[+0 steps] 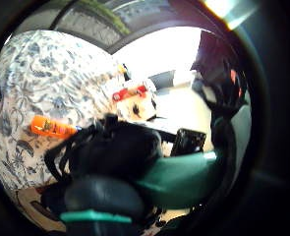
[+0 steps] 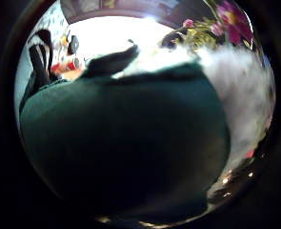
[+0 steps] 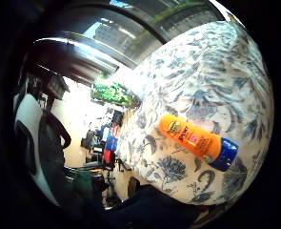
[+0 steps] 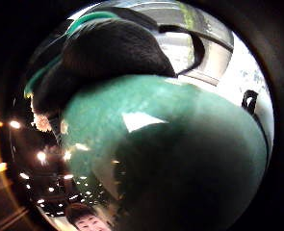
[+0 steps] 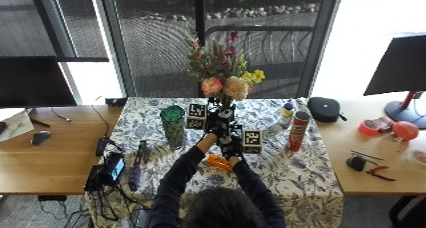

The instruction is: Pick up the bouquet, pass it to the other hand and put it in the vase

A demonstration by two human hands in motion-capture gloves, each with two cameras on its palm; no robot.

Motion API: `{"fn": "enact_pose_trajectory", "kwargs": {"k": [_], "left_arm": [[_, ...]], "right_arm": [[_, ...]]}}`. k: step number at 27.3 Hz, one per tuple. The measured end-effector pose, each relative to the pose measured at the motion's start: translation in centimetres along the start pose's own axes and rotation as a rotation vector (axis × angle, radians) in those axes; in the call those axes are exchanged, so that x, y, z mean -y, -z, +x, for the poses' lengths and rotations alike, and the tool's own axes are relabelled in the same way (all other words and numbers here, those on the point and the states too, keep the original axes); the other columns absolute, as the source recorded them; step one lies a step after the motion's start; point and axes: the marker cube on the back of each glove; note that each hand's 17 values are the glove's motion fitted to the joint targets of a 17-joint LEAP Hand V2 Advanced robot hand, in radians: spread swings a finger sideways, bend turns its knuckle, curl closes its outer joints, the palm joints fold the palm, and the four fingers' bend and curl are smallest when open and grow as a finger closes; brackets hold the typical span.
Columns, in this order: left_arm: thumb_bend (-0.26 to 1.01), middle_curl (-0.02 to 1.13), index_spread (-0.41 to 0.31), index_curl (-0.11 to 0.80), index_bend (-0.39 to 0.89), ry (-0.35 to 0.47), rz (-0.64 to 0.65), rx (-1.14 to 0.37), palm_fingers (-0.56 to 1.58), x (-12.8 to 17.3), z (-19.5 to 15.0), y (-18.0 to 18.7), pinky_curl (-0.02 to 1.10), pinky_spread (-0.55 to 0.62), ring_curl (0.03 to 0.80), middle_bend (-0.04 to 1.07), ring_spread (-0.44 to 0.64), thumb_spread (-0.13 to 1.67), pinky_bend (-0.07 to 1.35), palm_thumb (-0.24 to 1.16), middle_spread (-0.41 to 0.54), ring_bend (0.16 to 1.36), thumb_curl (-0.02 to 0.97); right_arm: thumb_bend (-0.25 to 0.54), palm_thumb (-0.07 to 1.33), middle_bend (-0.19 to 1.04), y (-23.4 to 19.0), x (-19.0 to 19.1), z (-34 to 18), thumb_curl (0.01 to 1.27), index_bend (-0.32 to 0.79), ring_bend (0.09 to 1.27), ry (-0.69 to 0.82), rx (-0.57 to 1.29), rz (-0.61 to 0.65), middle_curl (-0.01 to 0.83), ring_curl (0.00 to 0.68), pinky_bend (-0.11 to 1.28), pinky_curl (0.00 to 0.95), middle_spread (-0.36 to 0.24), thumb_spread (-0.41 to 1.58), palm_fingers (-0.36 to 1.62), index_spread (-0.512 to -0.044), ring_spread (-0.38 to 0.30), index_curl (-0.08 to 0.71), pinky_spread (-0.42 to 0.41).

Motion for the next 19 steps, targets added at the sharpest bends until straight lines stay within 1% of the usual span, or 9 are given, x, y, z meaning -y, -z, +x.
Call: {"fn": "enact_pose_trajectory", "kwargs": {"k": [3,5,6,7,9,10,11,15,19], "left_arm": [[0.01,0.47,-0.202,0.397,0.34,-0.04,0.105,0.042,1.5,0.2,0.7,0.7,0.42,-0.22,0.381,0.59,-0.24,0.79,0.52,0.79,-0.182,0.73,0.477],[-0.01,0.49,-0.223,0.414,0.35,-0.065,0.136,0.073,1.42,0.8,0.9,1.4,0.44,-0.26,0.399,0.61,-0.27,0.75,0.54,0.8,-0.212,0.75,0.493],[0.0,0.51,-0.241,0.429,0.38,-0.076,0.144,0.087,1.49,1.1,1.1,1.9,0.45,-0.28,0.415,0.65,-0.29,0.75,0.56,0.81,-0.229,0.77,0.504],[0.0,0.52,-0.252,0.44,0.4,-0.086,0.152,0.098,1.49,1.4,1.5,2.4,0.46,-0.29,0.423,0.67,-0.3,0.75,0.58,0.82,-0.247,0.78,0.513],[-0.01,0.53,-0.272,0.457,0.43,-0.103,0.169,0.109,1.47,2.0,3.0,3.6,0.48,-0.32,0.438,0.69,-0.32,0.73,0.6,0.84,-0.269,0.8,0.53],[-0.01,0.54,-0.28,0.465,0.44,-0.108,0.181,0.109,1.46,2.2,4.1,4.3,0.48,-0.33,0.444,0.7,-0.33,0.73,0.61,0.84,-0.278,0.81,0.537],[-0.01,0.54,-0.287,0.473,0.45,-0.111,0.194,0.107,1.45,2.3,5.3,5.0,0.49,-0.34,0.45,0.7,-0.33,0.72,0.62,0.84,-0.287,0.82,0.545],[-0.02,0.56,-0.309,0.499,0.48,-0.123,0.266,0.097,1.42,2.2,10.5,8.0,0.5,-0.37,0.466,0.73,-0.36,0.69,0.65,0.86,-0.314,0.84,0.574],[-0.02,0.57,-0.323,0.519,0.5,-0.155,0.361,0.113,1.39,2.5,14.0,11.1,0.51,-0.38,0.478,0.75,-0.37,0.67,0.67,0.86,-0.328,0.86,0.597]], "right_arm": [[-0.029,0.99,0.9,-1.1,-0.5,-0.6,0.63,0.52,1.05,0.001,0.009,-0.092,0.666,0.6,0.8,0.555,-0.162,0.72,1.33,-0.213,-0.183,0.594,-0.239],[-0.024,0.99,0.9,-1.4,-0.7,-1.4,0.64,0.52,1.06,0.057,0.0,-0.153,0.666,0.605,0.79,0.554,-0.165,0.72,1.35,-0.215,-0.184,0.603,-0.241],[-0.038,0.98,0.86,-1.5,-0.5,-1.6,0.65,0.49,1.01,0.115,-0.008,-0.182,0.646,0.578,0.77,0.535,-0.165,0.67,1.28,-0.217,-0.191,0.592,-0.255],[-0.067,0.93,0.77,-1.4,-0.3,-1.9,0.63,0.4,0.93,0.176,-0.019,-0.21,0.611,0.548,0.78,0.525,-0.176,0.66,1.07,-0.224,-0.195,0.564,-0.265],[-0.066,0.89,0.67,-1.1,-0.2,-2.6,0.61,0.31,0.86,0.219,-0.037,-0.255,0.578,0.53,0.78,0.51,-0.188,0.74,0.93,-0.232,-0.185,0.547,-0.263],[-0.055,0.9,0.66,-0.8,-0.3,-3.0,0.62,0.29,0.87,0.203,-0.045,-0.267,0.581,0.539,0.79,0.515,-0.192,0.71,1.0,-0.232,-0.19,0.556,-0.273],[-0.07,0.84,0.62,-0.4,-0.2,-3.3,0.59,0.24,0.82,0.201,-0.052,-0.272,0.557,0.511,0.74,0.489,-0.187,0.8,0.89,-0.242,-0.192,0.53,-0.252],[-0.072,0.73,0.52,1.2,1.5,-4.1,0.54,0.17,0.72,0.4,-0.067,-0.257,0.517,0.476,0.66,0.469,-0.182,0.9,0.81,-0.257,-0.197,0.505,-0.184],[-0.048,0.69,0.43,2.9,2.3,-4.4,0.51,0.13,0.65,0.385,-0.097,-0.238,0.476,0.432,0.61,0.427,-0.172,0.96,0.8,-0.273,-0.199,0.454,-0.139]]}}
